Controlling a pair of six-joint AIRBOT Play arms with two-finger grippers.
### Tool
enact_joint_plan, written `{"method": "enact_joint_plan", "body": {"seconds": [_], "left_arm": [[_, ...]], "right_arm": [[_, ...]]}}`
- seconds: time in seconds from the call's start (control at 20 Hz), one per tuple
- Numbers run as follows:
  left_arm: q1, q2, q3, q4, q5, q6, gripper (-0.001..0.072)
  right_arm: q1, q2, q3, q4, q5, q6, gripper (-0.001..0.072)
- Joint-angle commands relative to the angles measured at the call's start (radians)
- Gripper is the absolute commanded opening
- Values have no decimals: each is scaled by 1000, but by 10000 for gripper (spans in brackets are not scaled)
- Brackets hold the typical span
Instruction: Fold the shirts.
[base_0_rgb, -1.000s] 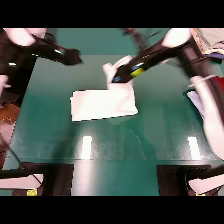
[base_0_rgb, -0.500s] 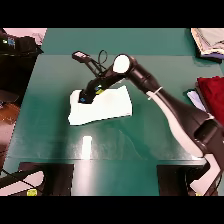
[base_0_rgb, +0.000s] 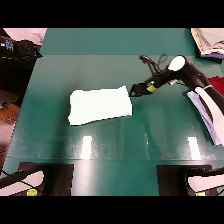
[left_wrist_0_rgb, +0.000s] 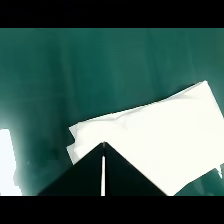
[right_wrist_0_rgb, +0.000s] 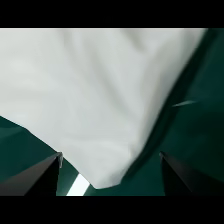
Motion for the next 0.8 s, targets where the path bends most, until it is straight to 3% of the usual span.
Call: {"method": "enact_joint_plan", "body": {"seconds": [0.0, 0.25, 0.45, 0.55, 0.7, 0.75], "left_arm": [[1, -5, 0, -15, 9, 0, 24], [1, -6, 0, -15, 10, 1, 24], [1, -6, 0, -17, 10, 20, 24], [1, -5, 0, -20, 9, 20, 24], [0, -5, 0, -40, 9, 19, 24], [-8, -5, 0, -41, 10, 18, 24]], "right_arm": [[-121, -47, -111, 156, 13, -51, 666], [-60, -240, -16, 288, 42, -63, 665], [46, -346, 87, 362, 68, -64, 616], [84, -368, 119, 373, 68, -83, 431], [103, -368, 154, 375, 64, -125, 18], [103, -366, 172, 374, 82, -125, 21]]}}
